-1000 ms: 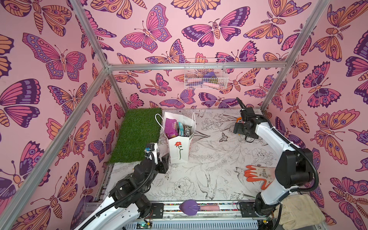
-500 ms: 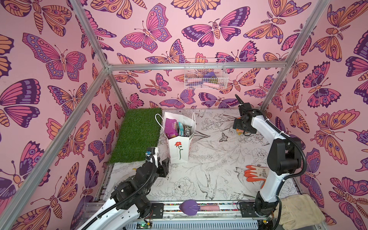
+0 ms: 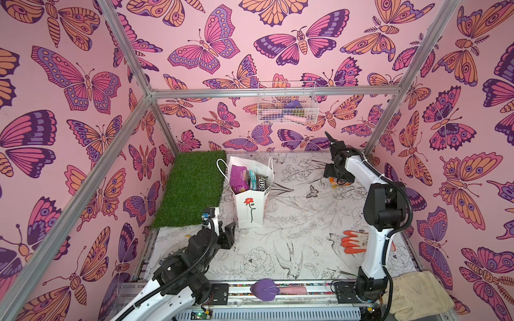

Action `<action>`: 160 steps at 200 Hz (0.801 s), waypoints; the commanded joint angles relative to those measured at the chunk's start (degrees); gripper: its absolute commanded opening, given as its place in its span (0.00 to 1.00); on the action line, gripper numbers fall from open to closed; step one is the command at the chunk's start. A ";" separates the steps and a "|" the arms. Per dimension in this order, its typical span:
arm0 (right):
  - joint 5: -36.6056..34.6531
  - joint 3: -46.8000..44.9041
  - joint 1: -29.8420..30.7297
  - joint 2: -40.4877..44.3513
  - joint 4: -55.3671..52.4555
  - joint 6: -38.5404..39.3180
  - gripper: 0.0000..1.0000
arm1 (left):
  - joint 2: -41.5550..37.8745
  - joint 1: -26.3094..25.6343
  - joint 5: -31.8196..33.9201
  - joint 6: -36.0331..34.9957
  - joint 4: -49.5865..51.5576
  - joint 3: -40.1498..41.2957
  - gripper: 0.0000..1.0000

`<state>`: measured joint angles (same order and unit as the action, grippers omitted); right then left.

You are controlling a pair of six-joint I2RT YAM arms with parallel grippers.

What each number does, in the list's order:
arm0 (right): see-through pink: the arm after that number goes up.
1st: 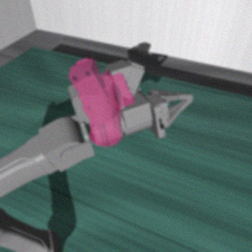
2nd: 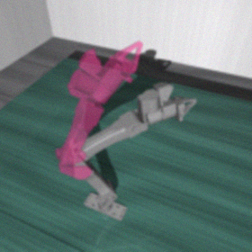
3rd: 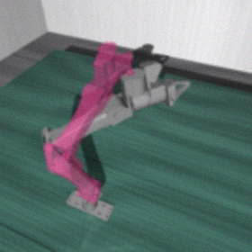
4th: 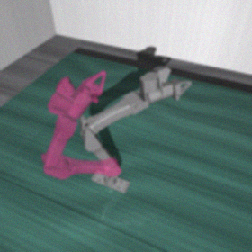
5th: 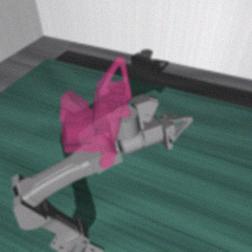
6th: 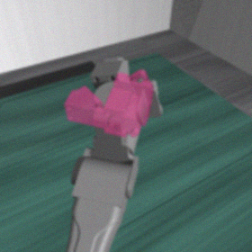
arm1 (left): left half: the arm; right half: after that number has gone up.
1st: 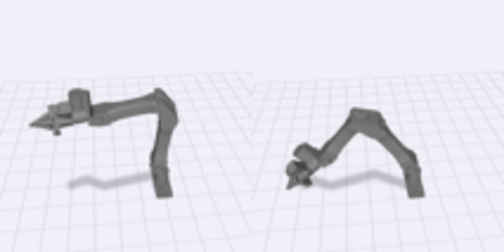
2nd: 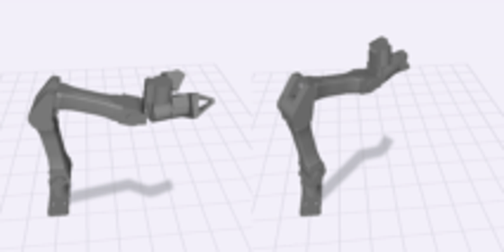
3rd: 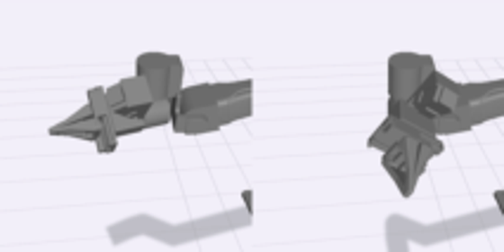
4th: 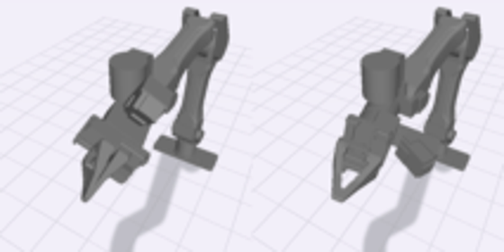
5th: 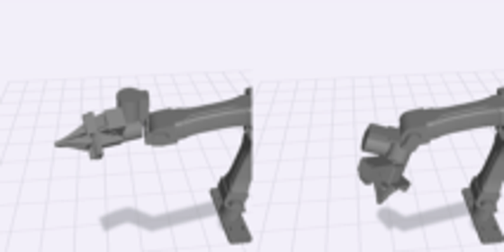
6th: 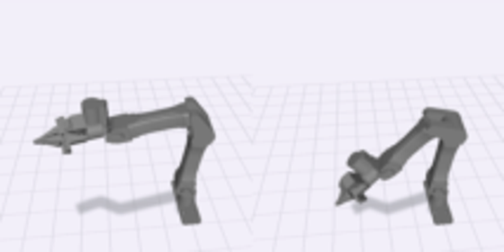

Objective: Place the snacks into the paper bag
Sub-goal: Pick up the snack from the top-right of the table.

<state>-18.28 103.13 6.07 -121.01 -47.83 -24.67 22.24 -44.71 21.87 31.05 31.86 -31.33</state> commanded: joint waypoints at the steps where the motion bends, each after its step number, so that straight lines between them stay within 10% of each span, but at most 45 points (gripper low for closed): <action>1: -1.34 2.51 -0.74 -2.70 -2.52 1.07 0.93 | -0.62 -0.33 -0.37 0.48 1.63 0.77 0.59; 160: 0.65 13.09 -1.22 -14.09 -7.28 2.78 0.76 | -0.79 -0.33 -0.87 1.36 2.76 -0.48 0.59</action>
<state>-18.33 114.04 5.23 -133.12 -52.23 -23.07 22.02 -44.71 21.80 32.03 33.10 -31.33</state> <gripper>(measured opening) 0.772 0.592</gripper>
